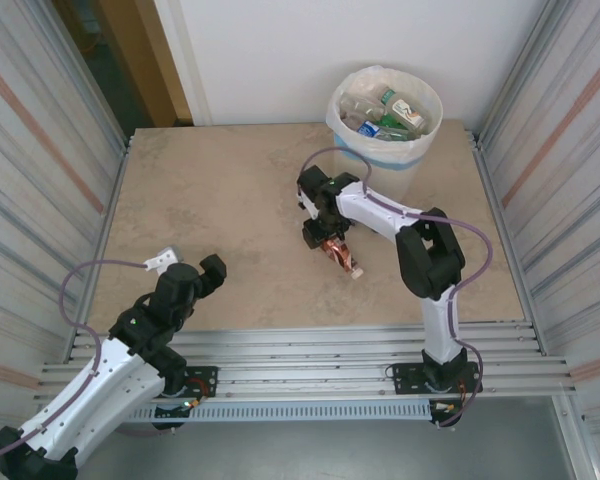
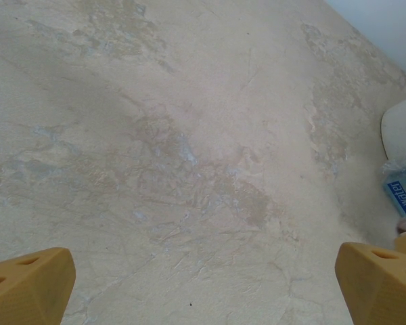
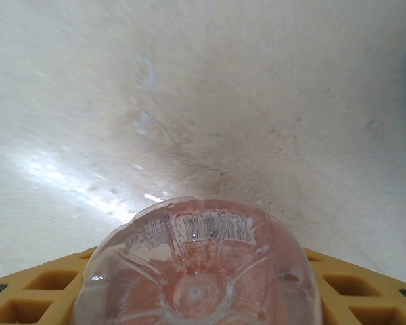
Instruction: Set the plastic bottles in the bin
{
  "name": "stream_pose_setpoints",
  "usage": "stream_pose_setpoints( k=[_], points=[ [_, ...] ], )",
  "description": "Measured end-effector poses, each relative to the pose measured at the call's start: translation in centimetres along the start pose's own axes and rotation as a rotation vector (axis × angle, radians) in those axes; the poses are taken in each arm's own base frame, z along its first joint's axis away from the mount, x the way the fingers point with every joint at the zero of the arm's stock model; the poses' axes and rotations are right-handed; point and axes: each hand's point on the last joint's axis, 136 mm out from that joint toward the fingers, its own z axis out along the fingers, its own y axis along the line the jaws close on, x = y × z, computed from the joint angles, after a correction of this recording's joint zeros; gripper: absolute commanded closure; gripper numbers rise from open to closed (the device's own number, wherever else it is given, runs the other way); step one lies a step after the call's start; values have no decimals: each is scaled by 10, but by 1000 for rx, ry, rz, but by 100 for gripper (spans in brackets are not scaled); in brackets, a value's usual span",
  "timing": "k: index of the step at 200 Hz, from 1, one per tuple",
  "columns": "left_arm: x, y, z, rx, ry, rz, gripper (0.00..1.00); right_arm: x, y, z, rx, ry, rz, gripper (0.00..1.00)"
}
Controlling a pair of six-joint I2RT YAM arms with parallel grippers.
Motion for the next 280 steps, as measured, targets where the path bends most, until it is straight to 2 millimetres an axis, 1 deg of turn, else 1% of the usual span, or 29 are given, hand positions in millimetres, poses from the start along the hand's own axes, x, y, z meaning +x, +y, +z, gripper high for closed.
stream_pose_setpoints(
  k=[15,27,30,42,62,81,99,109,128,150,162,176,201,221,246,259,280],
  points=[
    [0,0,0,-2,-3,3,2,-18,5,-34,1,-88,-9,71],
    [-1,1,0,-4,-5,4,1,-32,8,-67,-6,-174,-10,72],
    [-1,1,0,-4,-5,5,1,-37,9,-79,-9,-205,-9,72],
    [-1,1,0,-5,-5,7,1,-51,8,-115,-16,-295,0,72],
    [-1,1,0,-5,-5,8,1,-72,-3,-180,-23,-455,40,73],
    [-1,1,0,-5,-5,8,1,-88,-25,-237,-14,-599,86,72],
    [-1,1,0,-6,-4,9,1,-97,-52,-281,10,-709,138,72],
    [-1,1,0,-6,-4,9,1,-101,-67,-300,25,-760,163,71],
    [-1,1,0,-5,-5,8,1,-106,-100,-336,66,-852,221,72],
    [-1,0,0,-4,-5,7,1,-111,-137,-367,113,-952,279,71],
    [-1,0,0,-2,-6,6,1,-113,-156,-377,136,-993,306,70],
    [-1,0,0,-3,-6,7,1,-119,-173,-381,143,-1027,331,69],
    [-1,0,1,-5,-4,8,1,-136,-200,-374,121,-1060,374,68],
    [-1,0,1,-5,-4,8,1,-149,-219,-359,112,-1059,400,66],
    [-1,0,1,-5,-4,8,1,-157,-237,-329,120,-1015,425,65],
    [-1,0,1,-5,-4,8,1,-160,-243,-314,119,-990,433,65],
    [-1,0,1,-5,-4,8,1,-162,-248,-297,117,-958,438,65]
  ],
)
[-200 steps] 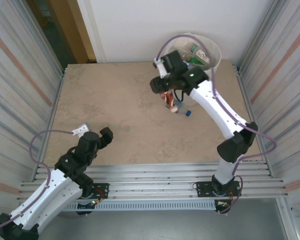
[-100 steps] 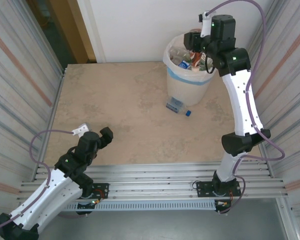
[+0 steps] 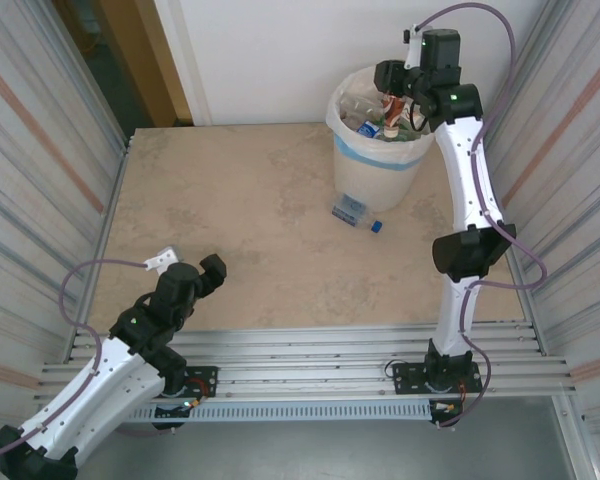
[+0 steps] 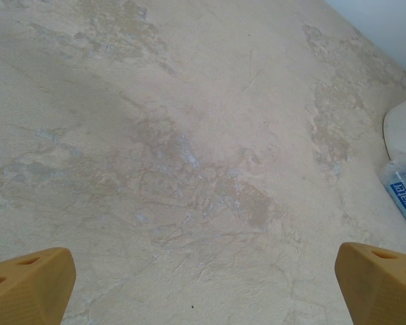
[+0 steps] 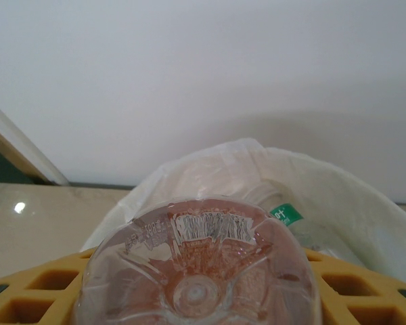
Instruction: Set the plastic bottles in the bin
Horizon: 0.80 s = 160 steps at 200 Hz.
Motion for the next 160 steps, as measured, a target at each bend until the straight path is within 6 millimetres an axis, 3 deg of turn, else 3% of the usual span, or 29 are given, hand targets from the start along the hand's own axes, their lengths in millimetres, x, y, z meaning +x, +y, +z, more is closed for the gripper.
stream_pose_setpoints(
  k=[80,160],
  points=[
    [3,1,3,-9,15,7,1,15,-12,12,55,49,-48,63],
    [5,1,4,-16,21,11,1,19,-5,21,93,50,-119,53]
  ],
)
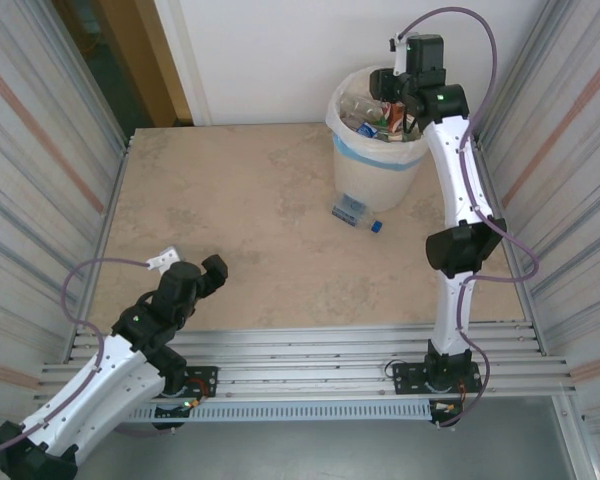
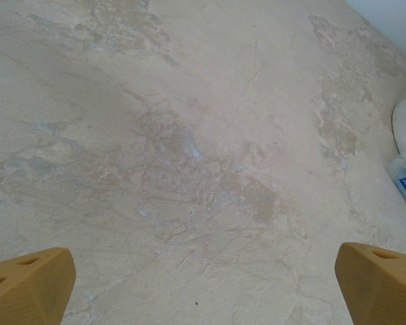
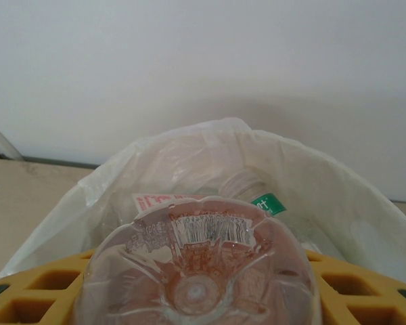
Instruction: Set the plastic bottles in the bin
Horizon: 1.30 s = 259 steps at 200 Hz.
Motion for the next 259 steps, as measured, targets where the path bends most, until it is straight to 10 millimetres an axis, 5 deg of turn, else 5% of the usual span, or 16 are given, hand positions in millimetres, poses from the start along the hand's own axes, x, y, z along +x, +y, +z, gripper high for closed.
stream_pose_setpoints(
  k=[58,92,174,213,259],
  points=[
    [0,0,0,-1,1,1,1,17,-1,25,20,37,-19,24],
    [-1,0,-1,4,-3,-3,1,39,0,43,20,96,-24,24],
    [-4,-2,-4,21,-17,-12,1,38,13,43,-38,94,-17,27],
    [-4,-2,-4,21,-17,-12,1,30,22,27,-79,85,-15,20],
    [-4,-2,-4,21,-17,-12,1,8,46,-22,-117,45,-39,8]
  ],
)
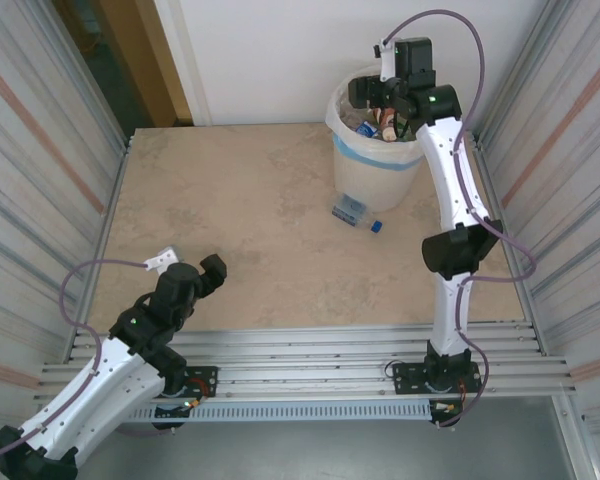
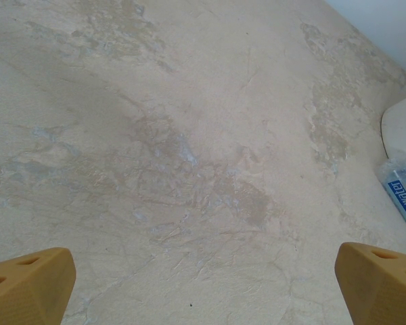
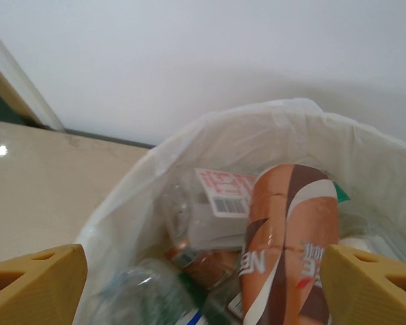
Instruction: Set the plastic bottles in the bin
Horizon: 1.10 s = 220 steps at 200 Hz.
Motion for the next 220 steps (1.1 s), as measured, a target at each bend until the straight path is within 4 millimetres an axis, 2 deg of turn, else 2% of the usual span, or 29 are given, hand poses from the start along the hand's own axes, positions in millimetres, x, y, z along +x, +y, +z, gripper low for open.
stream_pose_setpoints(
  k=[22,39,52,93,135,162,195,220],
  points=[
    [0,0,0,0,-1,1,1,9,19,-21,4,26,-25,4],
    [0,0,0,1,-1,6,1,31,37,-31,8,76,-55,1],
    [0,0,0,1,-1,10,1,56,52,-38,11,127,-87,2],
    [0,0,0,0,-1,18,1,153,96,-59,-26,297,-199,2],
    [0,0,0,1,-1,18,1,217,95,-73,-15,401,-192,2],
    [0,0,0,1,-1,18,1,248,91,-70,12,456,-205,2],
    [0,0,1,-2,3,20,1,270,88,-61,45,495,-225,2],
    [1,0,1,-6,6,22,1,283,86,-40,77,522,-252,2]
  ],
)
